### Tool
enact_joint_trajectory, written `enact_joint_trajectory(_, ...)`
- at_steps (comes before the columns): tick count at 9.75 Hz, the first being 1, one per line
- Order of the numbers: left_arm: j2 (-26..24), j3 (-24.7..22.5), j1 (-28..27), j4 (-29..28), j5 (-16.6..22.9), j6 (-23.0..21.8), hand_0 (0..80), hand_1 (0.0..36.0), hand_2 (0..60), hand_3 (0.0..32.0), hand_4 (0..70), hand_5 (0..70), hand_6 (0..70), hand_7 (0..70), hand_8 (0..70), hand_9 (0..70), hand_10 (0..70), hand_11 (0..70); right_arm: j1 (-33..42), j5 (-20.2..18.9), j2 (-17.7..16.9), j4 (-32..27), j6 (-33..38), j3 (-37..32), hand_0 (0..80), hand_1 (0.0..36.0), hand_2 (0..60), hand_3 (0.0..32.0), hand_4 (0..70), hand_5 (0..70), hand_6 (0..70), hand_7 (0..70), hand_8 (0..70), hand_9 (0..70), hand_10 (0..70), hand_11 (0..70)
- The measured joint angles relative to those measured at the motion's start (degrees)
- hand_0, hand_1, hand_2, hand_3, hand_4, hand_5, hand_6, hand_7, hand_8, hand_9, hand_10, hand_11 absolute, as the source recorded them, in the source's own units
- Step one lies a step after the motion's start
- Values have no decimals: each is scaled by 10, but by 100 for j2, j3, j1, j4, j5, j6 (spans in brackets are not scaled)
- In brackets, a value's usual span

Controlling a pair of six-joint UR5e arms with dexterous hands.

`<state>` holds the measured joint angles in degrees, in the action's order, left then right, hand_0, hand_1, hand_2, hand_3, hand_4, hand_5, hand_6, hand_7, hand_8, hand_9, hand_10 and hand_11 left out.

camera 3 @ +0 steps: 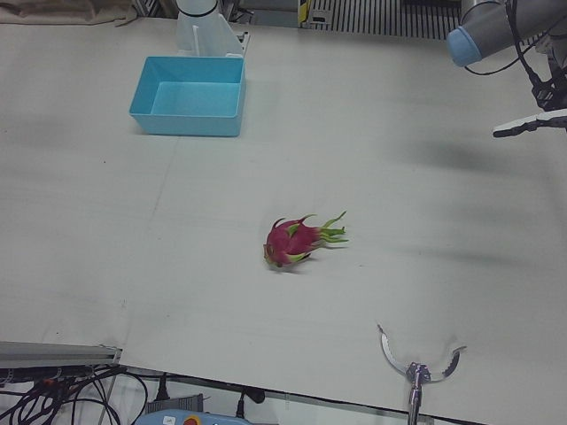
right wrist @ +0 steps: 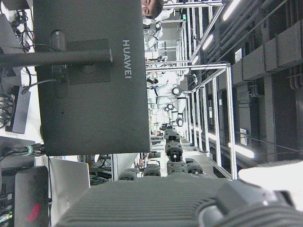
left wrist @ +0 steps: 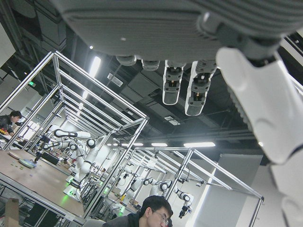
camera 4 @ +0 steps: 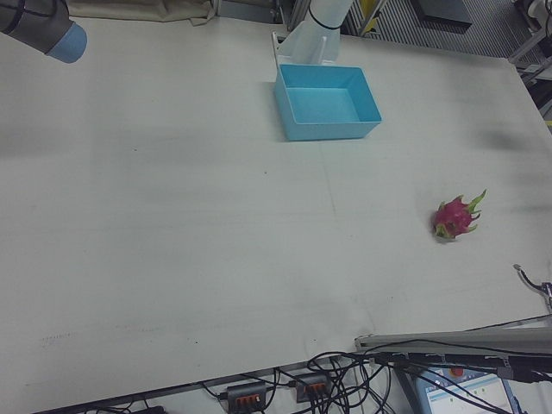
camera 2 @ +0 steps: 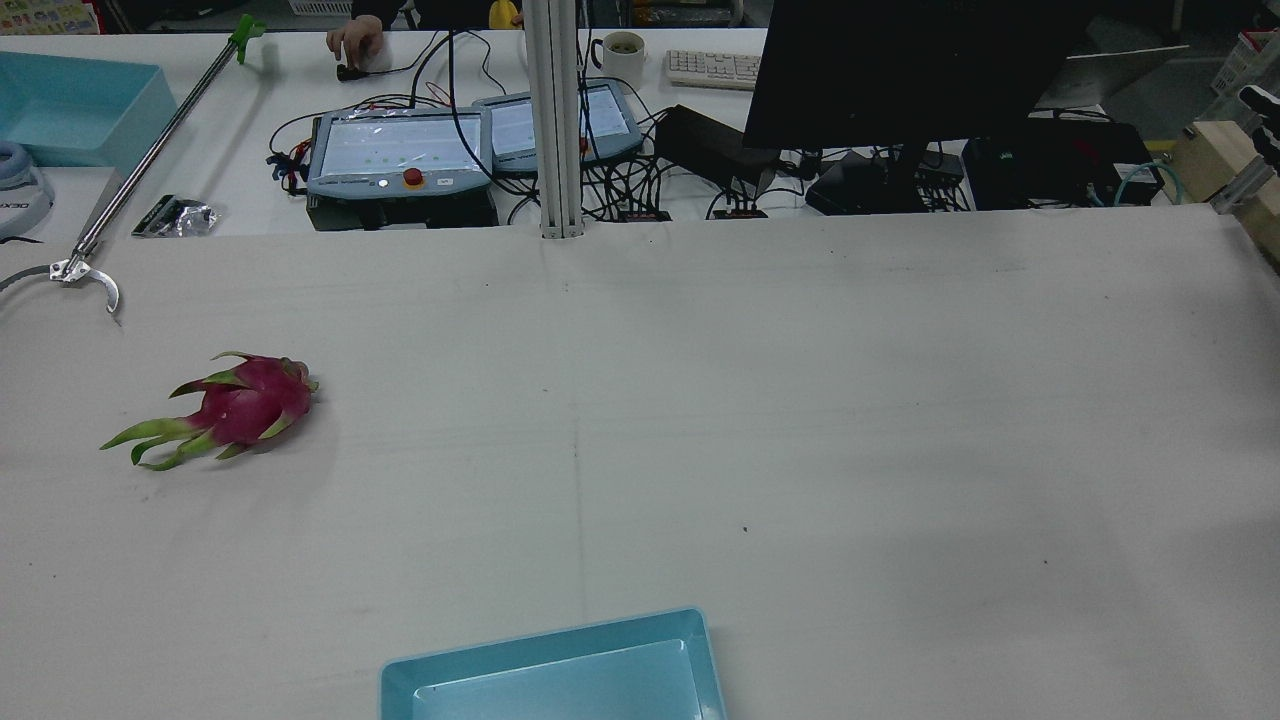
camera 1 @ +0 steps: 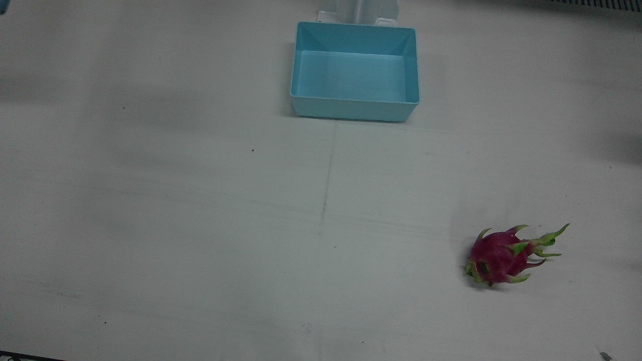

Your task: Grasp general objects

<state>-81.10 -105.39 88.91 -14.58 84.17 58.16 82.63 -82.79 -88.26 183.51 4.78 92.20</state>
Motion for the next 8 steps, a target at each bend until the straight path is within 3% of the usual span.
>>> enact_joint_trajectory(3,38,-71,-117,-31,409,551,558,203,125,0,271,162,179,320,25,56,0,0,-1,0,-1,0,-1,0,0,0,0,0,0,0,0,0,0,0,0,0)
enact_joint_trajectory(6,50,-84,-192,-25,1131,961,567,215,126,0,259,152,163,291,22,44,0,0,-2,0,-5,-2,-1,0,0,0,0,0,0,0,0,0,0,0,0,0)
enact_joint_trajectory(8,63,-81,-526,69,1190,1323,582,235,143,0,256,164,149,276,19,41,0,0,-2,0,-3,-1,0,0,0,0,0,0,0,0,0,0,0,0,0,0)
